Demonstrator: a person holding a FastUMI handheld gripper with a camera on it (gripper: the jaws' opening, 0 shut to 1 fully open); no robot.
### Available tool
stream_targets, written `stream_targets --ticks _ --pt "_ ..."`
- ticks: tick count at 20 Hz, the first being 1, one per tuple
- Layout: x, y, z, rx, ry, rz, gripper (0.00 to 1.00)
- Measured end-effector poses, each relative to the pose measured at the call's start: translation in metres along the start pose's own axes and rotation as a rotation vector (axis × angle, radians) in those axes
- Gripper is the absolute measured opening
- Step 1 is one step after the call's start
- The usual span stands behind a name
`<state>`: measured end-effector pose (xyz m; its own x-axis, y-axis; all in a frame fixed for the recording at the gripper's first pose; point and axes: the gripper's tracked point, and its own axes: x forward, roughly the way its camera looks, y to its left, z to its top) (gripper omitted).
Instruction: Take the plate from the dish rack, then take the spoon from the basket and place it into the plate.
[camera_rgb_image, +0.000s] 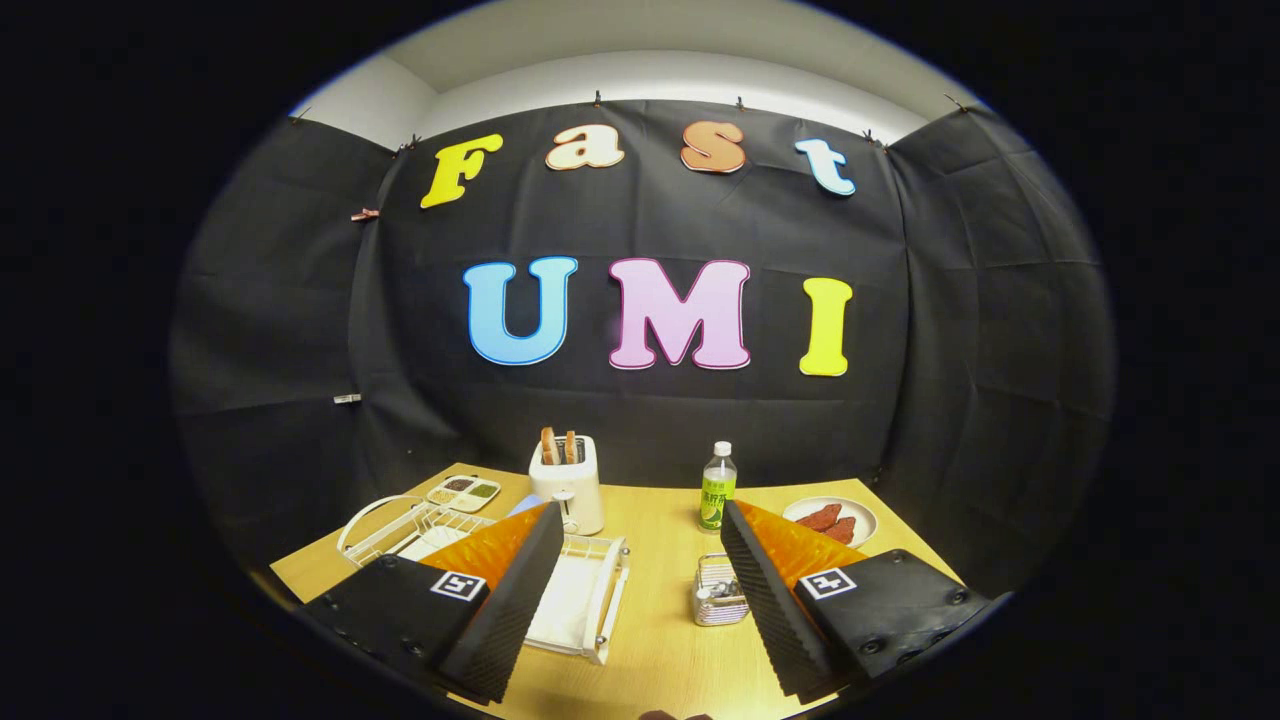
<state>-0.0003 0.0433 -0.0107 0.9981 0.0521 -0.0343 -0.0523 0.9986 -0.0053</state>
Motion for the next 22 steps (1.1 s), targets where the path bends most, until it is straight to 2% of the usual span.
stream_targets --ticks 9,16,19,22 --pt "0.004 0.014 -0.001 -0.004 0.0 0.012 0.98" --pt "0.027 0.036 -0.001 -0.004 0.045 0.045 0.98" --pt "0.045 0.063 -0.003 -0.01 0.098 0.103 0.98" --pt "0.068 0.093 -0.019 0.013 0.211 0.161 0.98"
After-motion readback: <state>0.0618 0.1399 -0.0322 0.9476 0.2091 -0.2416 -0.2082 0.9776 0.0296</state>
